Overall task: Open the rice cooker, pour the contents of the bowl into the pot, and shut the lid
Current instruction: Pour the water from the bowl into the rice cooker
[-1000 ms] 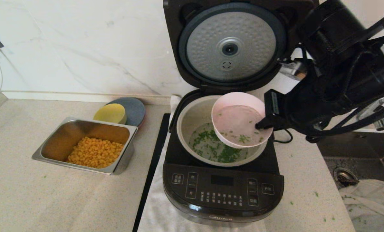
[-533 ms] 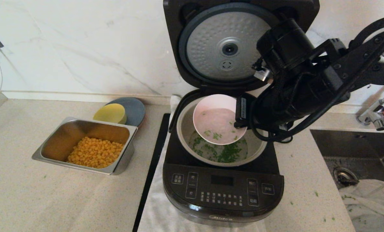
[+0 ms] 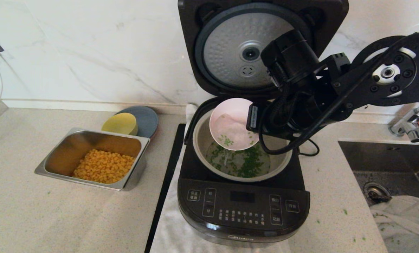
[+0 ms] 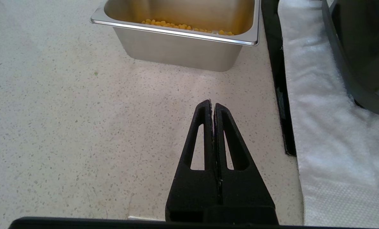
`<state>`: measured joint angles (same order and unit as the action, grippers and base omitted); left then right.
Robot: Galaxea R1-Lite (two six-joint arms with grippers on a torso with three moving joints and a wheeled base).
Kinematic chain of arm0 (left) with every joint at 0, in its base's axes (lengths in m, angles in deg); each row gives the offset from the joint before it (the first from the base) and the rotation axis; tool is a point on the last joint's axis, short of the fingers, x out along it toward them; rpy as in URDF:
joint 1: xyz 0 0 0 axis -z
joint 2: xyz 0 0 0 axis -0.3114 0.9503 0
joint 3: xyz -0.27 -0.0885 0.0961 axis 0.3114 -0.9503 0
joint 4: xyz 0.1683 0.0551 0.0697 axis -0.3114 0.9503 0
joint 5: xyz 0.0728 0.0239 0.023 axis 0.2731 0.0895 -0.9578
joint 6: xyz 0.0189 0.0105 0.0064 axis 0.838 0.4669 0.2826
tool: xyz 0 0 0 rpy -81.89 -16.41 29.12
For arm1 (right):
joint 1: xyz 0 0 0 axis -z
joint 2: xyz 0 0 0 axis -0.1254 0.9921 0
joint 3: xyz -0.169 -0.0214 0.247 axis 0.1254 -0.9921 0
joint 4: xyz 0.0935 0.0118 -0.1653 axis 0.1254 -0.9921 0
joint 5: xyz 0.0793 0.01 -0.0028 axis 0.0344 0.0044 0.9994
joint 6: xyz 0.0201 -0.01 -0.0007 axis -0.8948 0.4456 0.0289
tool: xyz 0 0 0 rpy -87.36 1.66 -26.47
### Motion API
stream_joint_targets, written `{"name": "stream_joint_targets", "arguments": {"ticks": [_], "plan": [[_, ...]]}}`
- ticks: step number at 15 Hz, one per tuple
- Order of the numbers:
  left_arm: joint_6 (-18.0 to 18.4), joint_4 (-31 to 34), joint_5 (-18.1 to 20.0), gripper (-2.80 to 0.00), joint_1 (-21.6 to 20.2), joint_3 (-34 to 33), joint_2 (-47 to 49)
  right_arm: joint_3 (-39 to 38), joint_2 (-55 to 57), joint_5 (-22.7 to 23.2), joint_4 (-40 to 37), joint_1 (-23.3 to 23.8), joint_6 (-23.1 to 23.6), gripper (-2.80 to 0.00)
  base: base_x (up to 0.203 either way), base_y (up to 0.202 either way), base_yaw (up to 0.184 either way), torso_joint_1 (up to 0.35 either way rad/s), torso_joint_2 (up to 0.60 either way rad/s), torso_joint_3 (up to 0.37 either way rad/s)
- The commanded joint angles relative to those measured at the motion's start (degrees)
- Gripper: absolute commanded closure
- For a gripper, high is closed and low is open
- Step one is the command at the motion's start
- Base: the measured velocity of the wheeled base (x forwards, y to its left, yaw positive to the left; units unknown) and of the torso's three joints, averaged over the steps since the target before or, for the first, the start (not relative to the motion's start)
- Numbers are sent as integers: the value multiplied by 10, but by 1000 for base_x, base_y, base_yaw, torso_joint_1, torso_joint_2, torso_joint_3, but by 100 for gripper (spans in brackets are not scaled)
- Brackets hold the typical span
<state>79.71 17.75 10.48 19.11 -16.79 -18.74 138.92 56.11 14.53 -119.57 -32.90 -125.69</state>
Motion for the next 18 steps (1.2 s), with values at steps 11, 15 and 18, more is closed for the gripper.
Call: {"name": "stream_joint_targets", "arguments": {"ticks": [11, 15, 18], "plan": [[0, 0, 0, 0, 0, -4, 0, -6, 11, -196, 111, -29, 113, 0, 0, 0, 0, 0, 0, 0], [0, 0, 0, 0, 0, -4, 0, -55, 14, -254, 242, -47, 217, 0, 0, 0, 0, 0, 0, 0], [0, 0, 0, 0, 0, -4, 0, -122, 12, -285, 403, -52, 324, 0, 0, 0, 0, 0, 0, 0]]}}
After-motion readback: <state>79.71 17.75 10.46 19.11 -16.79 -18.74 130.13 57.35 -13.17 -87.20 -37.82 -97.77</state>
